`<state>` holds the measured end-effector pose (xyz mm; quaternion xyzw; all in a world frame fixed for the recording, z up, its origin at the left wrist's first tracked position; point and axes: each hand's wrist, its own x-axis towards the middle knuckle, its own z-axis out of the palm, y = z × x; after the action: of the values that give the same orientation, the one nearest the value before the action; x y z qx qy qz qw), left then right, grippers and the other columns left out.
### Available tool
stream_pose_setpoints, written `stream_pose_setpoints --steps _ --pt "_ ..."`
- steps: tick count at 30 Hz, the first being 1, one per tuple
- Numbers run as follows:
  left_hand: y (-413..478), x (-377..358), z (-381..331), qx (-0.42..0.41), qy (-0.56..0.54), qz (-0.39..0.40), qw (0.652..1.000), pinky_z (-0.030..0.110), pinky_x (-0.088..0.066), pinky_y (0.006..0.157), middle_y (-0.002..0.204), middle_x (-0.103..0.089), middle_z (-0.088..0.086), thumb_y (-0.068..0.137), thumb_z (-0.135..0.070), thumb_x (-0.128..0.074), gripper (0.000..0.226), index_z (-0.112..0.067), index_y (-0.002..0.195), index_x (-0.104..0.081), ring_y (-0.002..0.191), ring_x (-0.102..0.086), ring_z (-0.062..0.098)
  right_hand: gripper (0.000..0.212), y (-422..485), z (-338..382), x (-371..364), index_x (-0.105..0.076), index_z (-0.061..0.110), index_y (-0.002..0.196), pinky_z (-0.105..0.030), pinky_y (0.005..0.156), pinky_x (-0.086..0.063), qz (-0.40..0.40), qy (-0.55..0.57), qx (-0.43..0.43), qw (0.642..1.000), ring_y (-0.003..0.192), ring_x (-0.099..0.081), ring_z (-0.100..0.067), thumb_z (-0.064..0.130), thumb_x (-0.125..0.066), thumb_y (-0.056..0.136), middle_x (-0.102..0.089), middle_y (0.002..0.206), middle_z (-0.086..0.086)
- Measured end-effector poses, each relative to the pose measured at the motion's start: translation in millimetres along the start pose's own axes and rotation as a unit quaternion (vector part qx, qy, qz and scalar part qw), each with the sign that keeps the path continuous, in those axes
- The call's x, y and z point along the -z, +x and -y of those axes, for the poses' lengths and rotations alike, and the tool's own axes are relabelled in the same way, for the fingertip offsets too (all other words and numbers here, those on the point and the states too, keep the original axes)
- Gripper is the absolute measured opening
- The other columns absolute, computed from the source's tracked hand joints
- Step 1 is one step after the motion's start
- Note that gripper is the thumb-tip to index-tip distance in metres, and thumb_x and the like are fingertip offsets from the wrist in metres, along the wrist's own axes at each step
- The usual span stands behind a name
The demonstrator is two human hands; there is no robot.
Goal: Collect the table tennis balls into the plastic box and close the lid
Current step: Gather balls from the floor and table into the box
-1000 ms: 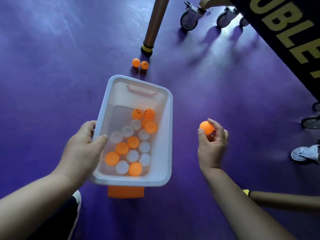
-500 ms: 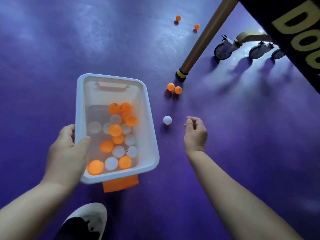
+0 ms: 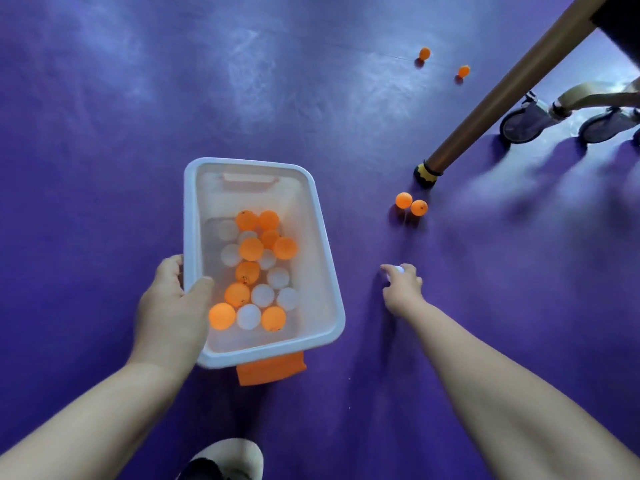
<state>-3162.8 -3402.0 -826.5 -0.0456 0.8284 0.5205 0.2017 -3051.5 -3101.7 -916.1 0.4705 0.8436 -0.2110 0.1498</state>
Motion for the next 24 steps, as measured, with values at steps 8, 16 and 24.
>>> stream_pose_setpoints --steps 8,16,24 --pt "4.6 -20.7 -20.1 0.006 -0.004 0.013 1.000 0.045 -0.052 0.080 0.098 -0.063 0.000 0.089 -0.019 -0.050 0.029 -0.023 0.117 -0.052 0.088 -0.060 0.026 0.035 -56.6 69.8 48.9 -0.058 0.019 0.116 -0.013 0.070 -0.044 -0.176 0.353 0.236 0.888 0.070 -0.052 0.000 0.030 -0.064 0.084 -0.056 0.084 0.014" --pt "17.5 -38.6 -35.1 0.015 -0.020 0.004 1.000 0.048 -0.052 0.081 0.095 -0.064 0.000 0.088 -0.020 -0.051 0.026 -0.028 0.113 -0.053 0.087 -0.060 0.029 0.014 -10.8 74.0 62.4 -0.064 0.012 0.101 -0.004 0.071 -0.039 -0.188 0.395 0.190 0.879 0.079 -0.052 0.011 0.018 -0.054 0.094 -0.055 0.089 0.011" --pt "46.8 -50.9 -40.8 0.010 -0.022 -0.014 1.000 0.047 -0.052 0.078 0.088 -0.059 -0.011 0.090 -0.022 -0.051 0.024 -0.030 0.113 -0.050 0.084 -0.059 0.025 0.035 107.9 15.8 68.6 -0.054 0.014 0.125 -0.038 0.090 -0.042 -0.167 0.088 0.006 0.982 0.122 -0.043 -0.030 0.017 -0.051 0.090 -0.047 0.131 -0.008"
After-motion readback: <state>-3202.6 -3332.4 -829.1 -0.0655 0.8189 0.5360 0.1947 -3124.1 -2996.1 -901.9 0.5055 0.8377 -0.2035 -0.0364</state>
